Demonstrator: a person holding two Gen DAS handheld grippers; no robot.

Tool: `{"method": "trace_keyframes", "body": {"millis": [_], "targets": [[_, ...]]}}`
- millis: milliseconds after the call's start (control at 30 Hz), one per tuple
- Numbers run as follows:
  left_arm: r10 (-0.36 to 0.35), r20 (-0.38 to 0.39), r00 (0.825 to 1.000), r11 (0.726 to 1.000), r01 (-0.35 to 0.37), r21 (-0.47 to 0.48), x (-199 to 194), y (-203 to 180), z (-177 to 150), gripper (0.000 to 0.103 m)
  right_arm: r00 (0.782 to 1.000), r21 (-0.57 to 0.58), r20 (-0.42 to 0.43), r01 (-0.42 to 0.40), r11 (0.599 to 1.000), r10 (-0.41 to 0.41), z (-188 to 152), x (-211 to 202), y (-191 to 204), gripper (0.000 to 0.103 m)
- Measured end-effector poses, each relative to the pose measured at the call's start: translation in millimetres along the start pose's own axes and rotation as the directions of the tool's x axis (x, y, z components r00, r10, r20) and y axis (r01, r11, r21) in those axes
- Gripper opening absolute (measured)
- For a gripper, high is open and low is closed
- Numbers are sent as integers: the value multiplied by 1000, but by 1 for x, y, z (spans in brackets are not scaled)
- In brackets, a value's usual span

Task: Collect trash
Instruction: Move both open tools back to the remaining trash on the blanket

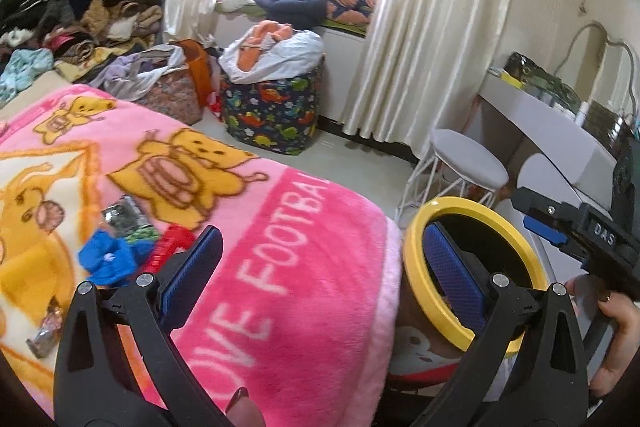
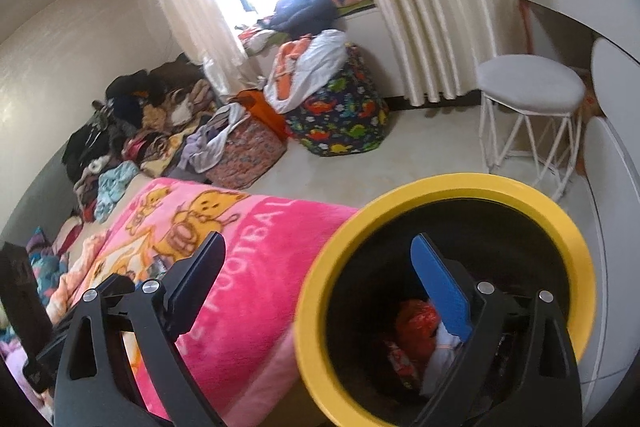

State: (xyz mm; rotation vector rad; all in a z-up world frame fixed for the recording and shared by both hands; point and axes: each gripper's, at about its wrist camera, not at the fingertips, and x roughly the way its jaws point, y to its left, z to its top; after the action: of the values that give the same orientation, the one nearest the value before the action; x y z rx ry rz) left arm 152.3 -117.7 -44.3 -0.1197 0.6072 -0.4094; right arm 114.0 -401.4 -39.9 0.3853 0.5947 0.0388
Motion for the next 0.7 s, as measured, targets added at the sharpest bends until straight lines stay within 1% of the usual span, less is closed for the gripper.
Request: {"method": "trace_keyframes", "body": {"millis": [133,433,600,700], "targets": [[27,10,1000,999,-27,-21,-6,18,1,92,999,-51,-22,-31,998,30,-2,7,26,92],[88,30,996,993,-85,-84,-23,61,4,92,994,-122,-68,-90,989,82,-11,23,69,92],[142,29,989,983,-138,-117,-32,91,4,92,985,-136,-111,-149,979,134,-20,37,94,92],[175,19,984,973,-171,-153,-36,113,4,92,979,-148,-141,-171,974,150,-26,47,107,92]]}}
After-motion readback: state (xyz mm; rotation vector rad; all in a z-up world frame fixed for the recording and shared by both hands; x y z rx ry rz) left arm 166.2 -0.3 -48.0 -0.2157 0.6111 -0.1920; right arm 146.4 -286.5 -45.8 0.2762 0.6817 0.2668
